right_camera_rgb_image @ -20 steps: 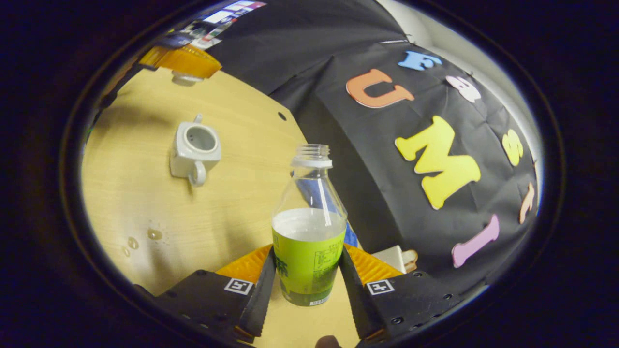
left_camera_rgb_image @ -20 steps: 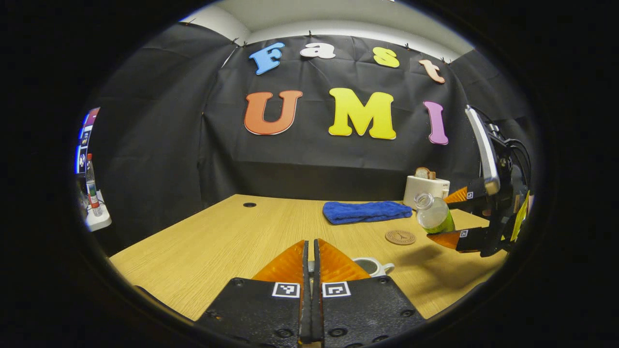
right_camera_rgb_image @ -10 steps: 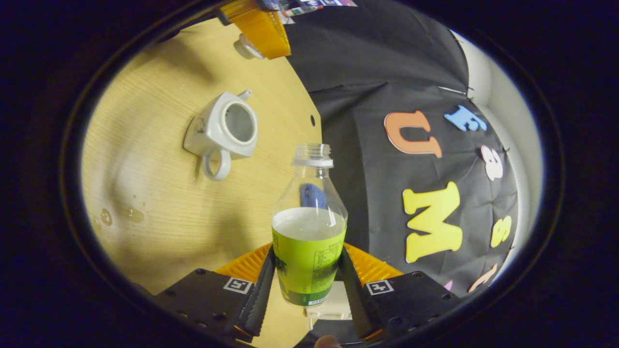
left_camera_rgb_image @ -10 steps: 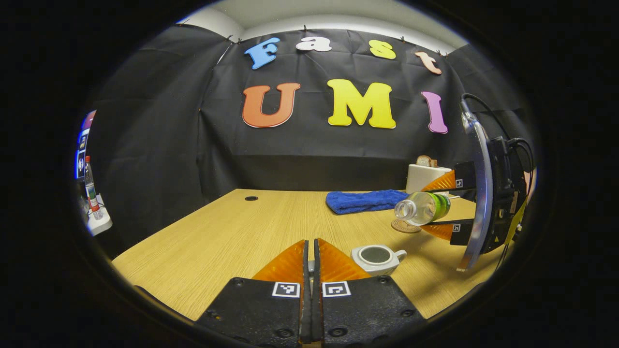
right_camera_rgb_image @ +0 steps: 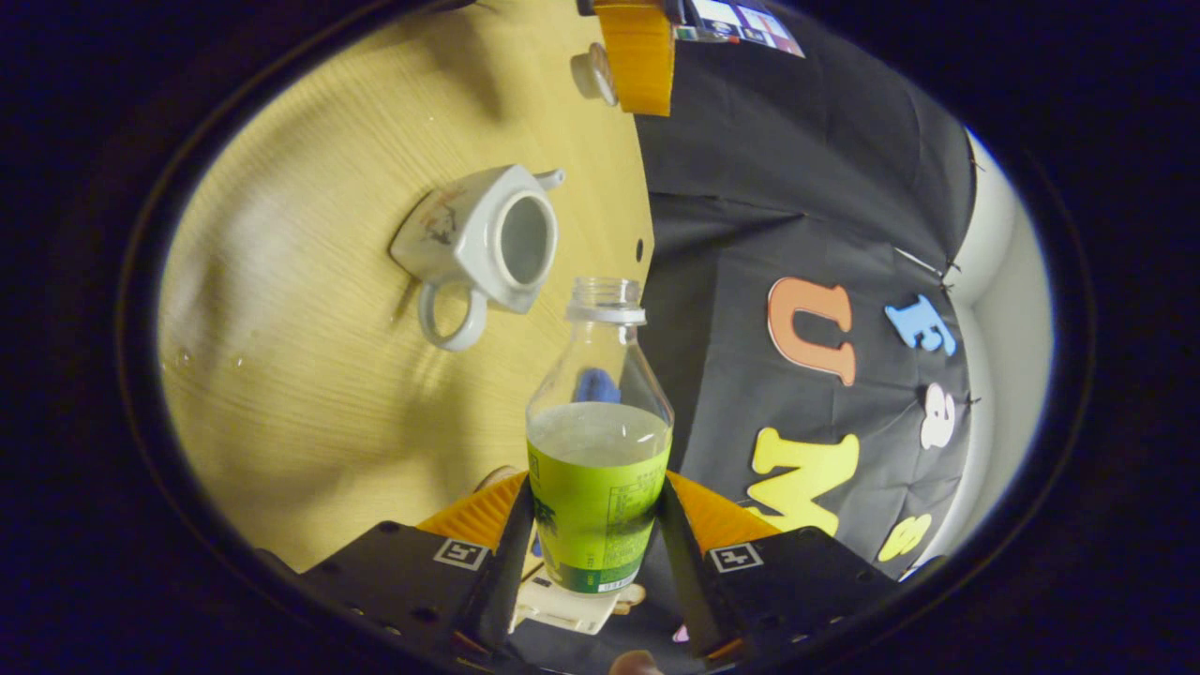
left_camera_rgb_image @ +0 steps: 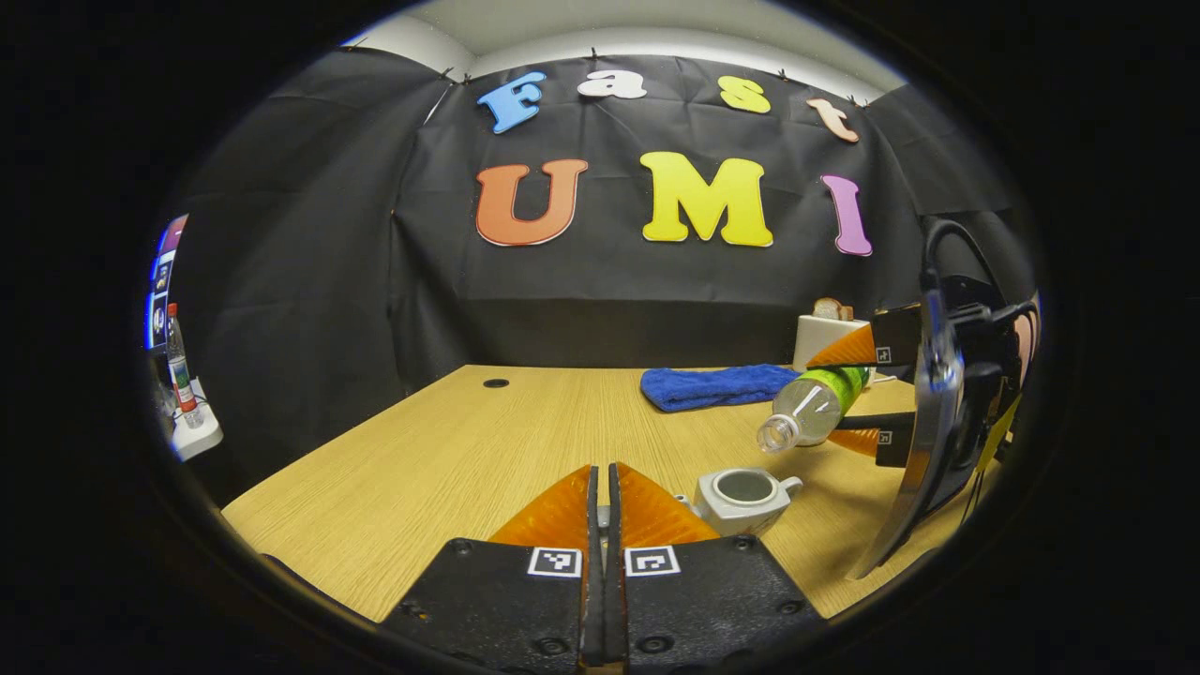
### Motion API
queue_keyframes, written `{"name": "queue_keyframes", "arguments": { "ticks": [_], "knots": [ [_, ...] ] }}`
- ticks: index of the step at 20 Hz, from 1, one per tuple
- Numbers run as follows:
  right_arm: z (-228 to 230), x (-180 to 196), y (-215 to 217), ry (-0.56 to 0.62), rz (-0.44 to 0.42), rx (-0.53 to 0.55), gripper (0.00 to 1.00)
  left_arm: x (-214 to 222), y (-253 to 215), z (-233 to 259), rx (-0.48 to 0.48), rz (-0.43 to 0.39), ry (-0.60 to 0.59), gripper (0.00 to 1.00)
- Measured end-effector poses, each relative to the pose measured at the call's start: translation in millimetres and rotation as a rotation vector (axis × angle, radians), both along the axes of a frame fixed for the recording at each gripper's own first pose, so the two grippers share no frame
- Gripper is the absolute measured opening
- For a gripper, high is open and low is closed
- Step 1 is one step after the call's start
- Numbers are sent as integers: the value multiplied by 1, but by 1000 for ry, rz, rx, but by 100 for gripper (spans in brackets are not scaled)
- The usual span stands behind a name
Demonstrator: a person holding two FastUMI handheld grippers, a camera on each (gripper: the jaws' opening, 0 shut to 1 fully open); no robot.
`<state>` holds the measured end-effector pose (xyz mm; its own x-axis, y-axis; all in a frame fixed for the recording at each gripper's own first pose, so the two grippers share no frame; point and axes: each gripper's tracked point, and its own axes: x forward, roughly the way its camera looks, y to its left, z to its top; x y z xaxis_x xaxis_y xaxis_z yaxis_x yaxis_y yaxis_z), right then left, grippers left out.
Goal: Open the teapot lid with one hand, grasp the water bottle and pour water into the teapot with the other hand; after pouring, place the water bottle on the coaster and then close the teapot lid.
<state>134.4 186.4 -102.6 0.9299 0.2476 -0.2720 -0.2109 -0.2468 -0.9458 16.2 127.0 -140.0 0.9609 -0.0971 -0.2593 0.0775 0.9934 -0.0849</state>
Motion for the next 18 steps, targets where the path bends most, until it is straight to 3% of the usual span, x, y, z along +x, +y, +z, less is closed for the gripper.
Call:
{"name": "queue_keyframes", "arguments": {
  "ticks": [9, 18],
  "knots": [
    [12, -4, 16, -114, 97, -187, 70, -2, 4, -2, 2, 0, 5, 3],
    [23, -6, 23, -162, 137, -268, 72, -3, 7, -3, 3, 6, 11, 3]
  ]
}}
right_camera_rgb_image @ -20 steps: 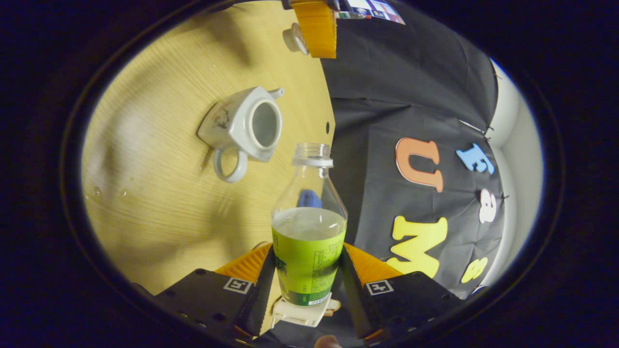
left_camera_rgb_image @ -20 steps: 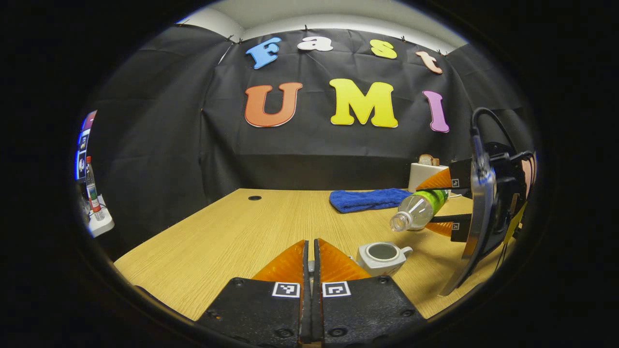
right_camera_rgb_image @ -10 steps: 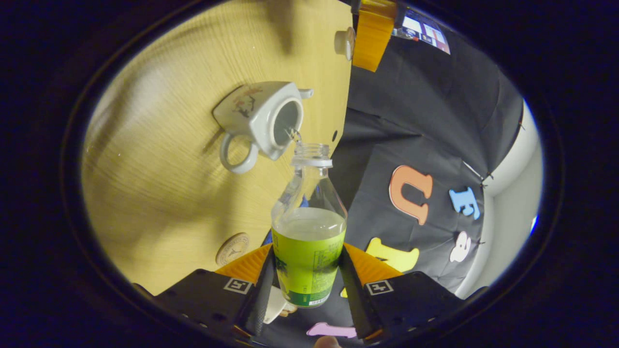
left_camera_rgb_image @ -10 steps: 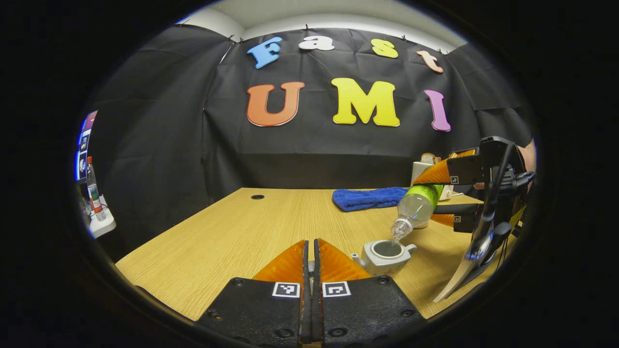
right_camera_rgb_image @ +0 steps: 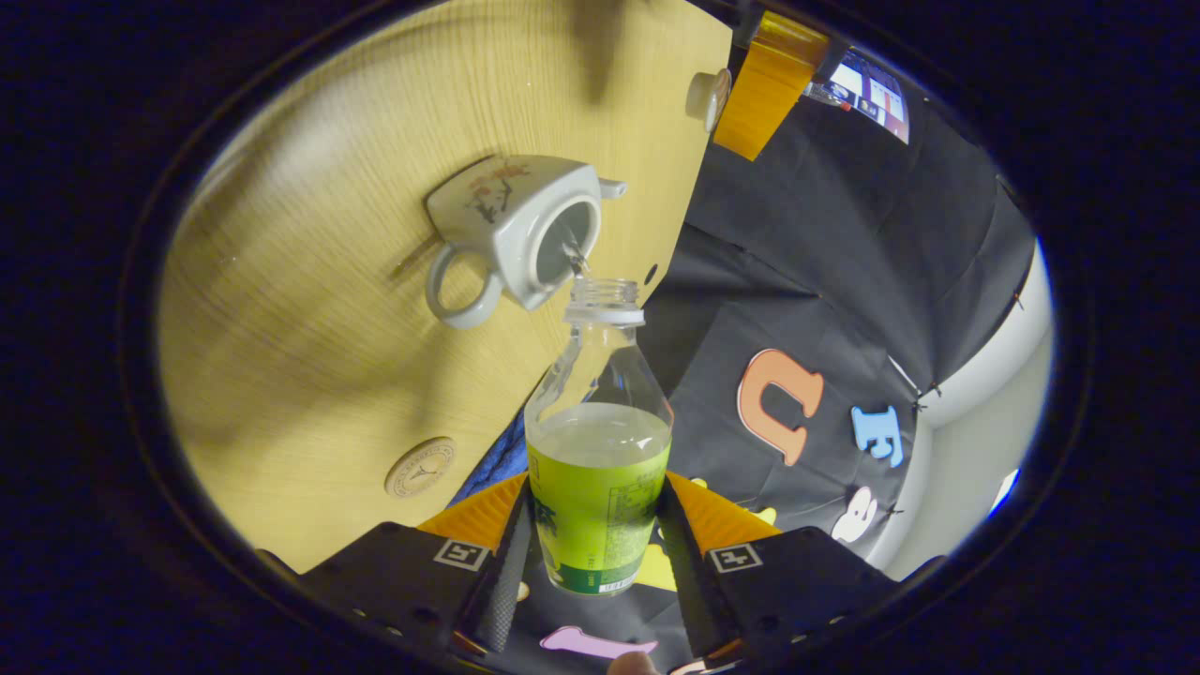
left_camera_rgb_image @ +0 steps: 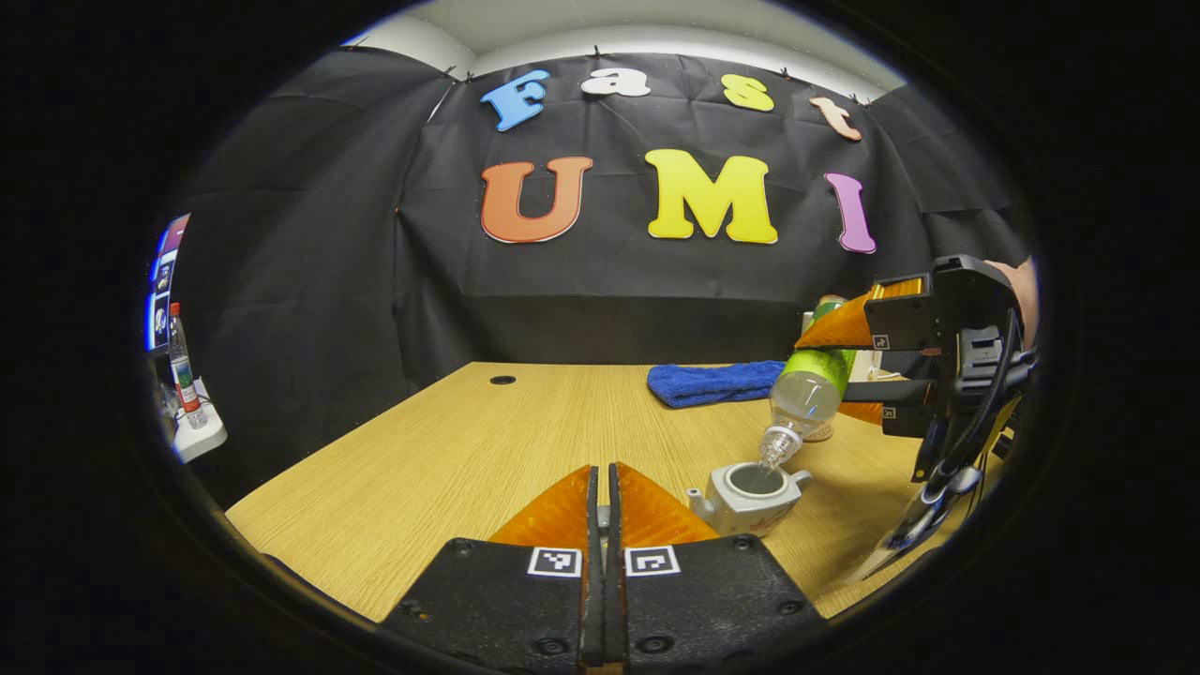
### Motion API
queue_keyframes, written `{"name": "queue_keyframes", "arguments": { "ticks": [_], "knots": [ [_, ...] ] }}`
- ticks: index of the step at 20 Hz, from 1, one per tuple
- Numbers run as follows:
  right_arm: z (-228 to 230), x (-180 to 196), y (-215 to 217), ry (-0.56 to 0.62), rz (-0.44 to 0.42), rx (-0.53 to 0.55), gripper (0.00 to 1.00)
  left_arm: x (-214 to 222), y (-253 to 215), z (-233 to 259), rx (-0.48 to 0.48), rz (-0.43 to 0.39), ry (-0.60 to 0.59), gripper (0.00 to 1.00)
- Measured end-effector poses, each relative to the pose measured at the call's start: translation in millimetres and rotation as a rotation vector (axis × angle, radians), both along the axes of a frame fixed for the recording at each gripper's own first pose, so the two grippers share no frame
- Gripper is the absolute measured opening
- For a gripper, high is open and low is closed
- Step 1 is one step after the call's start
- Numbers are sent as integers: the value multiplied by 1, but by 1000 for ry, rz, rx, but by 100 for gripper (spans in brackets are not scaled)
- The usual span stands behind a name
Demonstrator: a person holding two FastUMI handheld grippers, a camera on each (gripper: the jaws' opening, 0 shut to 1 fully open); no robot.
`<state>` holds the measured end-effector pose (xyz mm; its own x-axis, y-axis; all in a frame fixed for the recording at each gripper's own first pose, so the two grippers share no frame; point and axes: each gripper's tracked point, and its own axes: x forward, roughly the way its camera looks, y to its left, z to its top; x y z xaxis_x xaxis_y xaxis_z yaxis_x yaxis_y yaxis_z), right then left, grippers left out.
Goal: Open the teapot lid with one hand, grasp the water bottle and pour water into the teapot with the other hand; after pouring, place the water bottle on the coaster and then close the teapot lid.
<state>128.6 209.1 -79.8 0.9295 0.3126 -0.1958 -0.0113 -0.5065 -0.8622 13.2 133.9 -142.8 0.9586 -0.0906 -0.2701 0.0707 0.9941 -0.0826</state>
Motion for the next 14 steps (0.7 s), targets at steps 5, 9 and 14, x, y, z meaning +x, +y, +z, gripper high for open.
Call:
{"name": "queue_keyframes", "arguments": {
  "ticks": [5, 9, 14],
  "knots": [
    [7, -3, 5, -21, 19, -31, 69, 0, 2, -1, 0, 1, 4, 3],
    [7, -4, 8, -30, 30, -53, 71, -1, 2, -1, 0, 2, 7, 3],
    [6, -5, 10, -24, 34, -55, 71, 0, 0, -1, -3, 1, 7, 3]
  ]
}}
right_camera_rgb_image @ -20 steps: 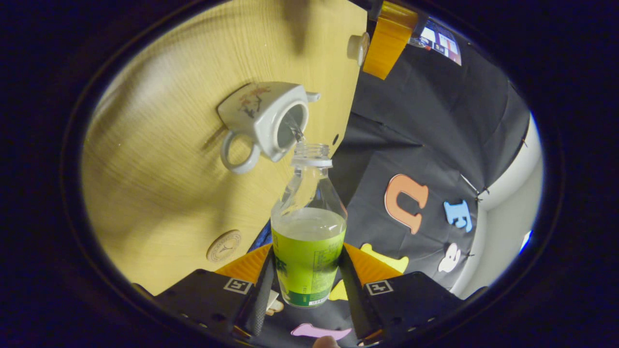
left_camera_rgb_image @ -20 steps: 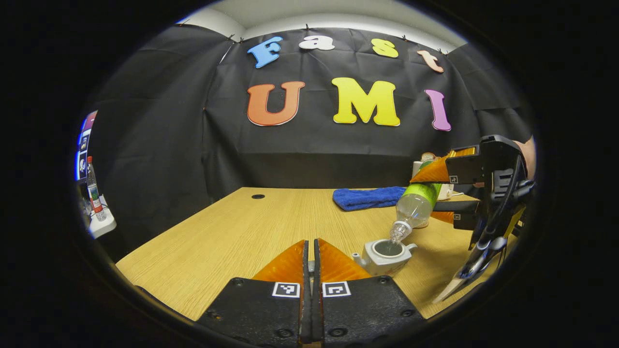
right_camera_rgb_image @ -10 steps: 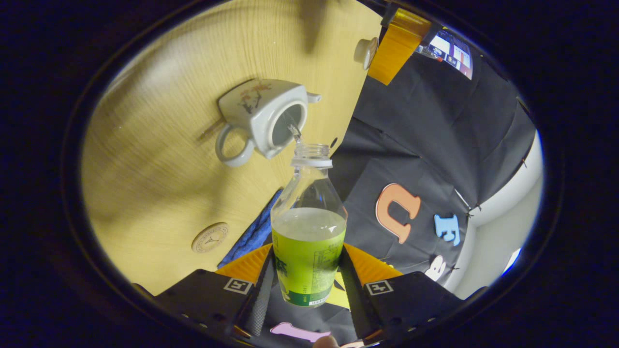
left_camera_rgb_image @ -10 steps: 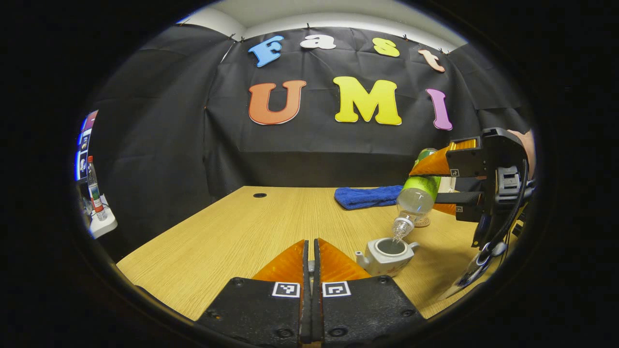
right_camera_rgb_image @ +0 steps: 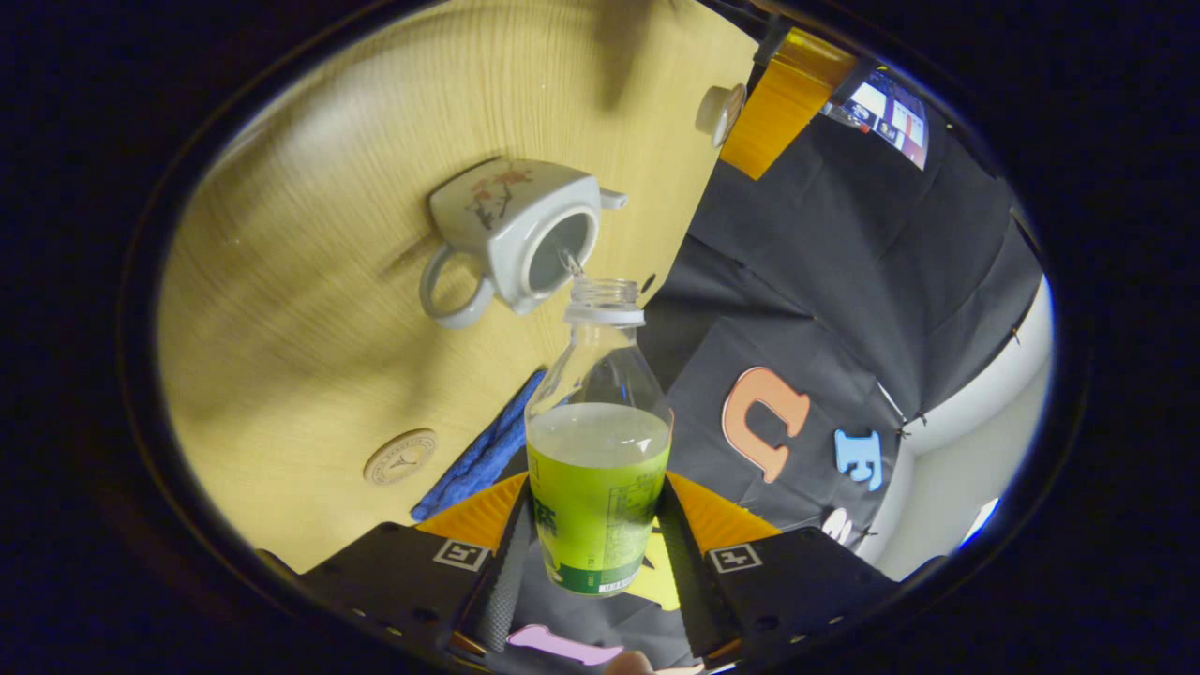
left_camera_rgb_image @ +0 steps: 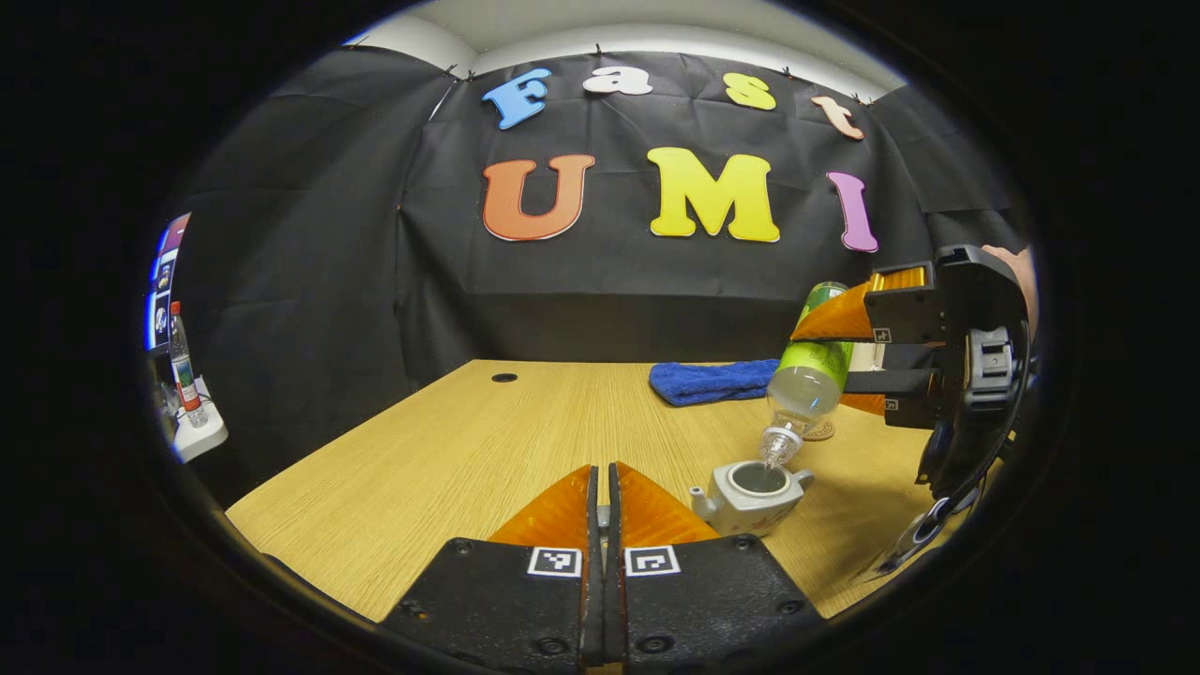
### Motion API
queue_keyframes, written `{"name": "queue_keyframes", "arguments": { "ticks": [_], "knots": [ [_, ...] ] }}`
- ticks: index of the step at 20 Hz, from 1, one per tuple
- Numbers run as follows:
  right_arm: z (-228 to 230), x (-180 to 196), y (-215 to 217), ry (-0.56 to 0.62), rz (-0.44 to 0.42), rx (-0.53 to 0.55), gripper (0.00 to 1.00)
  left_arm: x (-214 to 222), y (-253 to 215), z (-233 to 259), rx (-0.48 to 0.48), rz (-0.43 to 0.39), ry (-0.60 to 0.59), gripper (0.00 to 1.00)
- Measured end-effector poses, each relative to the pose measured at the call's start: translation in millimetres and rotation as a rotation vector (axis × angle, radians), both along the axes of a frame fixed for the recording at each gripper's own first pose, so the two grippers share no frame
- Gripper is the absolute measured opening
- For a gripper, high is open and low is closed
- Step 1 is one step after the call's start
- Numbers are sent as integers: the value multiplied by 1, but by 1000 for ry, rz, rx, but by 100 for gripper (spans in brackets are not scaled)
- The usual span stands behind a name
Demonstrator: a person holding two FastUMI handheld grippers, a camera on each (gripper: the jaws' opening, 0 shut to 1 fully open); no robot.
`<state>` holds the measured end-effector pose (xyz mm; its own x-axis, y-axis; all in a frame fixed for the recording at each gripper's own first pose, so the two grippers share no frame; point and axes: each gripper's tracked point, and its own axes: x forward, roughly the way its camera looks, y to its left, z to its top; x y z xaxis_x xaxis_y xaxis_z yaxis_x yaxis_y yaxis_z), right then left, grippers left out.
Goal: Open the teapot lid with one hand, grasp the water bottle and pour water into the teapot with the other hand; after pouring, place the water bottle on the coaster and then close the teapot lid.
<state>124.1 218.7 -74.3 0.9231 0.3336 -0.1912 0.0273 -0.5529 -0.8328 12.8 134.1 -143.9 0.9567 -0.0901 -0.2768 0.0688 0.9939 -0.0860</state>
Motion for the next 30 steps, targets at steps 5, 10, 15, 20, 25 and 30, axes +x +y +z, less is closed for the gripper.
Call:
{"name": "queue_keyframes", "arguments": {
  "ticks": [5, 10, 15, 20, 25, 30],
  "knots": [
    [-17, 3, -12, 144, -79, 128, 72, 0, 7, -4, 3, 22, 7, 3],
    [-30, 3, -16, 362, -190, 488, 72, 1, 3, 0, -1, 24, -1, 3],
    [-7, 0, -12, 521, -222, 904, 70, 2, -10, 9, -12, 5, -12, 3],
    [47, 22, -35, 587, -230, 1396, 72, 3, -32, 24, -34, -24, -30, 2],
    [62, 62, -84, 666, -286, 1852, 70, 3, -52, 39, -54, -45, -54, 3],
    [10, 98, -111, 732, -478, 1988, 70, -3, -65, 61, -18, -71, -104, 3]
  ]
}}
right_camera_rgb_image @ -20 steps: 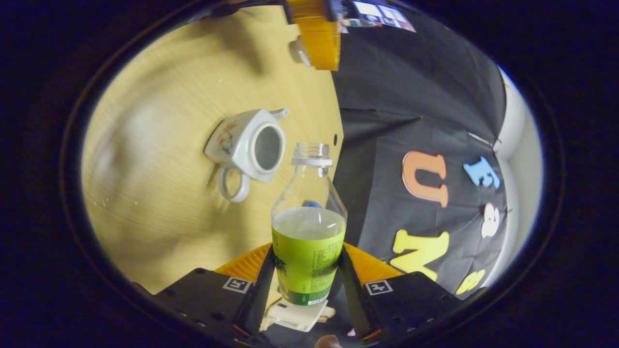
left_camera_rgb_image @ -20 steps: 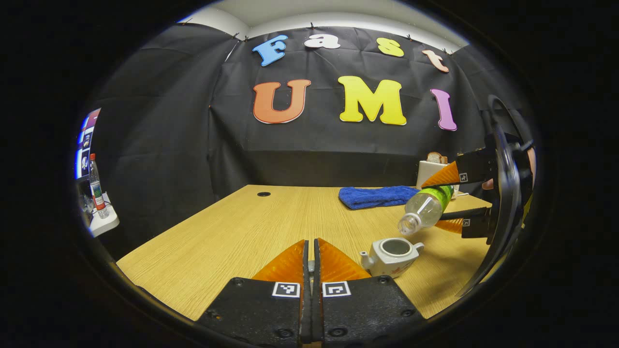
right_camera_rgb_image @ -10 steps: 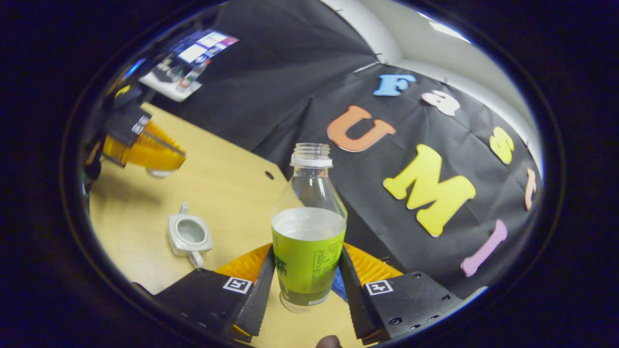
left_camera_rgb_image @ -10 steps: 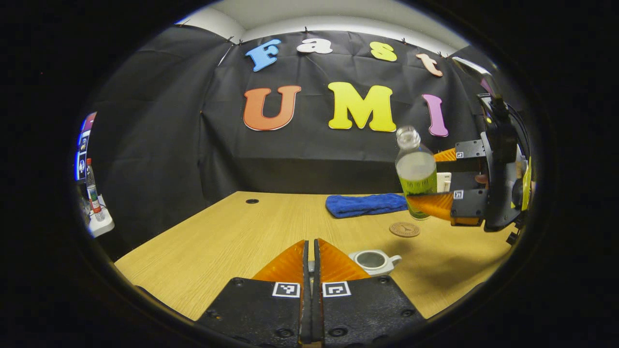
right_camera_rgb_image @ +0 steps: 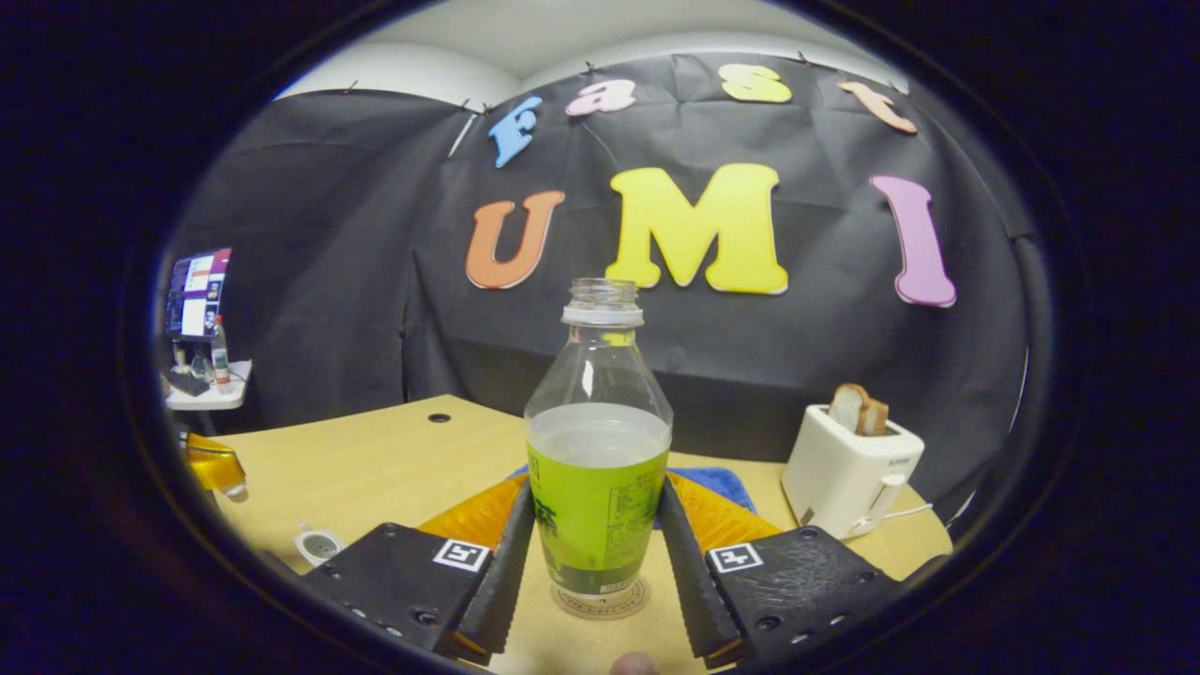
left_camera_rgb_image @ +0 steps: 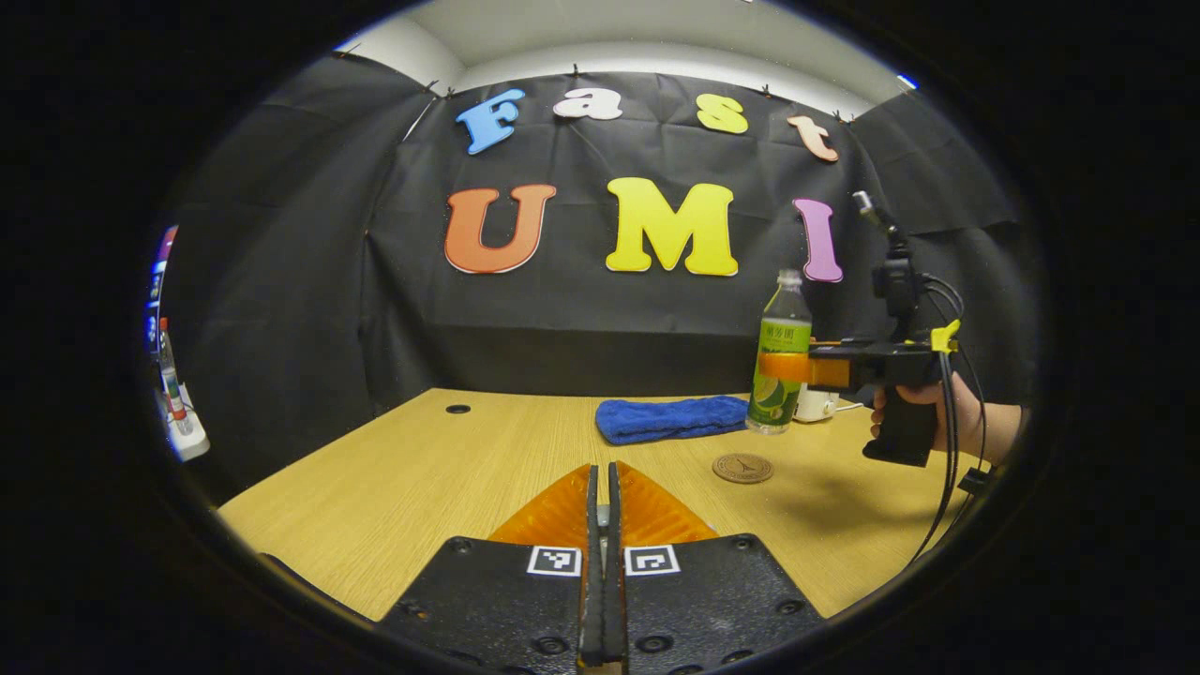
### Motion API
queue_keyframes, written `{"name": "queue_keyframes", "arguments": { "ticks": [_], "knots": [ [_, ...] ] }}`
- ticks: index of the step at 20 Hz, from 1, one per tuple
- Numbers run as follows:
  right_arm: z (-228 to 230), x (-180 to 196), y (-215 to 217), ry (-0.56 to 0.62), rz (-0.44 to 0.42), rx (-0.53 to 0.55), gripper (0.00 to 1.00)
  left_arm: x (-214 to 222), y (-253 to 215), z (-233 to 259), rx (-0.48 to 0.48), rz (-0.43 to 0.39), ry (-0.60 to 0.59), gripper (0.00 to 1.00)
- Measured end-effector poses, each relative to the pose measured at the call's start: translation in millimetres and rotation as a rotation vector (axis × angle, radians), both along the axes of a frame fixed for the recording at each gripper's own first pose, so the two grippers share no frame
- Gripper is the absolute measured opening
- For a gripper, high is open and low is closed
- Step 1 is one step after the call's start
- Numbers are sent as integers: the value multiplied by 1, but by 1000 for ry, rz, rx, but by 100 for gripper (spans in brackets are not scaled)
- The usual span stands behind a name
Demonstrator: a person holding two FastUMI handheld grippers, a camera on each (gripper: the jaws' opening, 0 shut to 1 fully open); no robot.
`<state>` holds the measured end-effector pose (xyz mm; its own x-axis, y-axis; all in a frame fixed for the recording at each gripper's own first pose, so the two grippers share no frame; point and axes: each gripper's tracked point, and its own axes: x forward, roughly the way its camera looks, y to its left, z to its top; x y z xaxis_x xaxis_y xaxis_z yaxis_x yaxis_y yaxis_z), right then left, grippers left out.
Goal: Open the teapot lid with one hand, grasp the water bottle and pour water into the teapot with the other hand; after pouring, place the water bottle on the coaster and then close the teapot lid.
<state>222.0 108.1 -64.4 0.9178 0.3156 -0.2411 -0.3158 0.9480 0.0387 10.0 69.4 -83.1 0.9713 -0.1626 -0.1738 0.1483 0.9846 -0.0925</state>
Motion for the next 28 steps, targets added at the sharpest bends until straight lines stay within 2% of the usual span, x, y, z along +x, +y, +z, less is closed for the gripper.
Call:
{"name": "queue_keyframes", "arguments": {
  "ticks": [6, 11, 18, 19, 21, 25, 28],
  "knots": [
    [-45, 23, -4, 81, -46, 14, 71, 0, -1, 2, 9, -6, -8, 2],
    [-57, 26, -2, 101, -51, 2, 70, 1, 1, 0, 13, 2, -1, 3],
    [-66, 25, 2, 89, -57, -29, 76, 3, 1, 0, 17, 4, -5, 3],
    [-63, 23, 1, 81, -59, -28, 80, 2, 1, -1, 14, 5, -4, 3],
    [-57, 18, 1, 64, -57, -17, 99, 3, -1, -1, 10, 7, -3, 3],
    [-38, -9, -15, 33, -69, 5, 99, 4, -14, -2, 25, 0, -3, 3],
    [-24, -42, -45, 3, -110, 17, 98, 7, -24, 9, 47, -8, -46, 3]
  ]
}}
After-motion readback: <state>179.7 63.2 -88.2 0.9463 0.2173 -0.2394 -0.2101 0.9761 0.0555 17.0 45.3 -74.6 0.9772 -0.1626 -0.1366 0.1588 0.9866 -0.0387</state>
